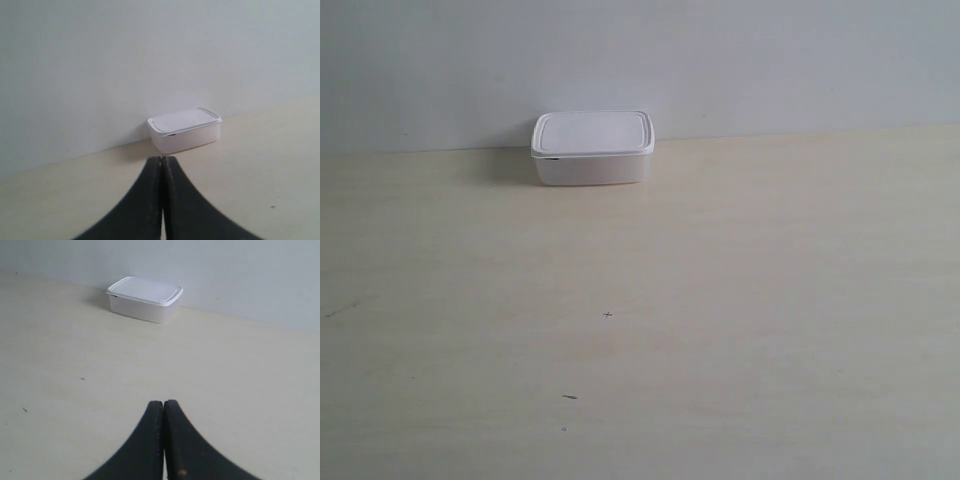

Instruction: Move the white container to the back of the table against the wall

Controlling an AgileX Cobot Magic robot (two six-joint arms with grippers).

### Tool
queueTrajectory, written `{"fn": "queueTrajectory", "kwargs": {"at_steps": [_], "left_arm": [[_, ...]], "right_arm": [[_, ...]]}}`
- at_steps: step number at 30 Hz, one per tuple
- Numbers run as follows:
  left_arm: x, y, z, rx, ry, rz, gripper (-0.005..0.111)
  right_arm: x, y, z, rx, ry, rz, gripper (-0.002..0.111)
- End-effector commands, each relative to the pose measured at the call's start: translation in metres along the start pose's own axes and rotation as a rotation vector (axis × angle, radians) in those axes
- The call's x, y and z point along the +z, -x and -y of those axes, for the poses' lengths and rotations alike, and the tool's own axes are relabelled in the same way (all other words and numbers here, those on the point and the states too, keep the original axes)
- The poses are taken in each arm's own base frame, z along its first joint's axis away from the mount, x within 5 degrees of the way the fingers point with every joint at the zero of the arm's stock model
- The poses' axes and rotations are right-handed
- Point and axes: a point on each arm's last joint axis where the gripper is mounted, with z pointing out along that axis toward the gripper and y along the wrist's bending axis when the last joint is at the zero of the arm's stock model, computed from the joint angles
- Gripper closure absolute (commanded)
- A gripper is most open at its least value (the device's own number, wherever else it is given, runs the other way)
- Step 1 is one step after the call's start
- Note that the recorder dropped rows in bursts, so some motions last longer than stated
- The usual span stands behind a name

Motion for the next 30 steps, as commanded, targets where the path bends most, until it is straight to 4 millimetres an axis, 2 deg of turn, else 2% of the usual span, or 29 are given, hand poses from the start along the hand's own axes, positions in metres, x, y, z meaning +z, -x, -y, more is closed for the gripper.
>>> {"fn": "queueTrajectory", "kwargs": {"at_steps": [1,4,20,24,30], "left_arm": [[0.001,-0.003,-0.001,0.000,0.021,0.037,0.107],[0.001,-0.003,-0.001,0.000,0.021,0.037,0.107],[0.000,-0.002,-0.002,0.000,0.025,0.047,0.107],[0.001,-0.004,-0.001,0.000,0.018,0.028,0.107],[0.001,-0.010,0.001,0.000,-0.004,-0.035,0.107]], "right_arm": [[-0.012,-0.020,0.000,-0.036,-0.025,0.105,0.108],[-0.015,-0.028,0.000,-0.050,-0.039,0.152,0.108],[-0.014,-0.028,0.000,-0.034,-0.040,0.156,0.108],[-0.010,-0.029,0.001,-0.102,-0.070,0.251,0.108],[-0.006,-0.033,0.000,-0.077,-0.064,0.317,0.108]]}}
